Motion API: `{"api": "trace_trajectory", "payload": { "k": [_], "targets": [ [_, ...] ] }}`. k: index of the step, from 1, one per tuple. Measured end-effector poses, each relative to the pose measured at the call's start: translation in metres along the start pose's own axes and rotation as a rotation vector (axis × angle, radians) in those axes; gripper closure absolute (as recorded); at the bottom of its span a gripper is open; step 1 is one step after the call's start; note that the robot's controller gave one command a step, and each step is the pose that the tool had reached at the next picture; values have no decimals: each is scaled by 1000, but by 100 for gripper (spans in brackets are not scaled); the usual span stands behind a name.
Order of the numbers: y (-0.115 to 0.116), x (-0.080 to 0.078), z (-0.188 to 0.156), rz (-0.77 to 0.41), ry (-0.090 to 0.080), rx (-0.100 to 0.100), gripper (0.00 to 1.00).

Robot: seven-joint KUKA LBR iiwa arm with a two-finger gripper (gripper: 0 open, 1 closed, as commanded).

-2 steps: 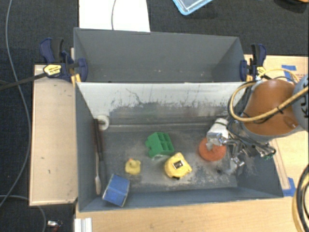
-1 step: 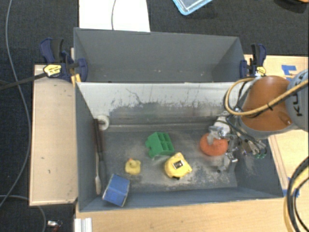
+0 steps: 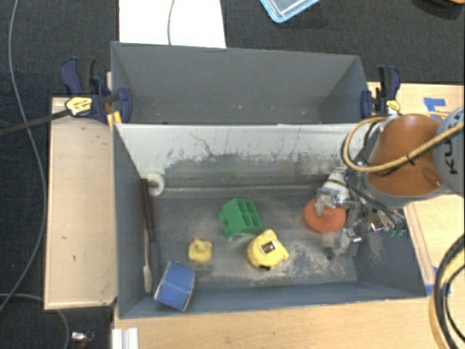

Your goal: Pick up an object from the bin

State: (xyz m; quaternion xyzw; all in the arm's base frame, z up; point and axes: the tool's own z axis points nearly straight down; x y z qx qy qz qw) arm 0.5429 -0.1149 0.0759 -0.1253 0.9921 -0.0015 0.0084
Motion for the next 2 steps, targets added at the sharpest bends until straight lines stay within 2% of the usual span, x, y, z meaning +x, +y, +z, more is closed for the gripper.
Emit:
{"api": "trace_trajectory", "payload": {
  "k": [1, 2],
  "targets": [
    [-26, -40, 2, 162, -4, -1, 100],
    [-26, -41, 2, 161, -4, 0, 100]
  ]
}}
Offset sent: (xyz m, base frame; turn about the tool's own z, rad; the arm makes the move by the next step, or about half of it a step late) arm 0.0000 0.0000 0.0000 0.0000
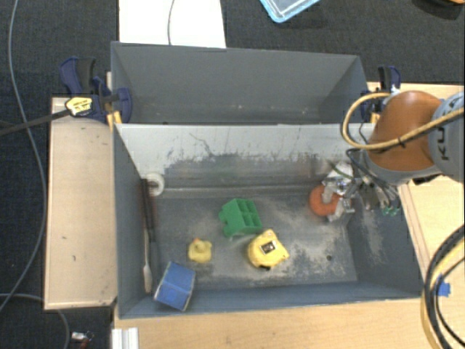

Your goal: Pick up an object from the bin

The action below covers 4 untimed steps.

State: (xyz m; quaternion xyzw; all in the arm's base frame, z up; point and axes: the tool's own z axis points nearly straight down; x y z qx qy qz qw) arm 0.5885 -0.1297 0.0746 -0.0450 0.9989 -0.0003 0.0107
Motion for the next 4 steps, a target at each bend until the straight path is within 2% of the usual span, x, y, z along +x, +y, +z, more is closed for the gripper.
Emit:
{"api": "trace_trajectory", "payload": {
  "k": [4],
  "targets": [
    [0, 0, 0, -3, 0, 0, 100]
  ]
}}
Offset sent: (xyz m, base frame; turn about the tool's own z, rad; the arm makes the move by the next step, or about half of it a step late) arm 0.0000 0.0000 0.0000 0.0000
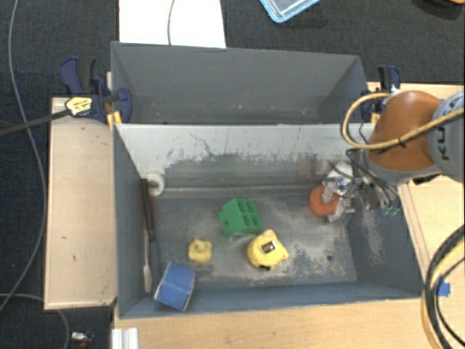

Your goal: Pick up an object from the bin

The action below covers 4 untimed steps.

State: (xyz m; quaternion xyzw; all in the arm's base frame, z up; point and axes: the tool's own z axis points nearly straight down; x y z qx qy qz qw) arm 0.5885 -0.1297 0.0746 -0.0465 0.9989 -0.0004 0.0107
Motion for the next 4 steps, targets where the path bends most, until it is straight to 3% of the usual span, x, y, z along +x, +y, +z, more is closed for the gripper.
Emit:
{"api": "trace_trajectory", "payload": {
  "k": [4],
  "targets": [
    [0, 0, 0, -1, 0, 0, 100]
  ]
}}
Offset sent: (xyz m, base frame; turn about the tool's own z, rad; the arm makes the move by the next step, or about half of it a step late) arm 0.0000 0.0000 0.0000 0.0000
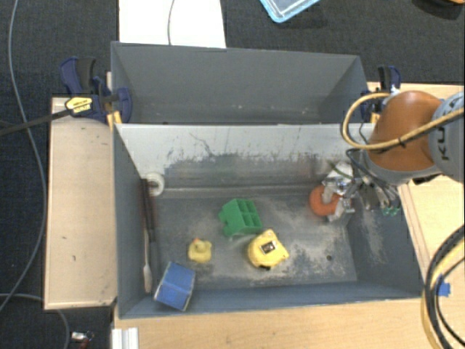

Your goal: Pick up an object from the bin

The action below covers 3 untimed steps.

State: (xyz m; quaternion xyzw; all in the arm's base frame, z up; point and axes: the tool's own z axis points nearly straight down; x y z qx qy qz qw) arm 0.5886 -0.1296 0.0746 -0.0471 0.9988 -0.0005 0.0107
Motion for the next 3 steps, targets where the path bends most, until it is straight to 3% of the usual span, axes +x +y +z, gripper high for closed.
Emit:
{"api": "trace_trajectory", "payload": {
  "k": [1, 2, 3],
  "targets": [
    [1, 55, -25, -366, -2, 0, 100],
    [1, 55, -25, -366, -2, 0, 100],
    [-1, 56, -82, -350, 1, -3, 100]
  ]
}}
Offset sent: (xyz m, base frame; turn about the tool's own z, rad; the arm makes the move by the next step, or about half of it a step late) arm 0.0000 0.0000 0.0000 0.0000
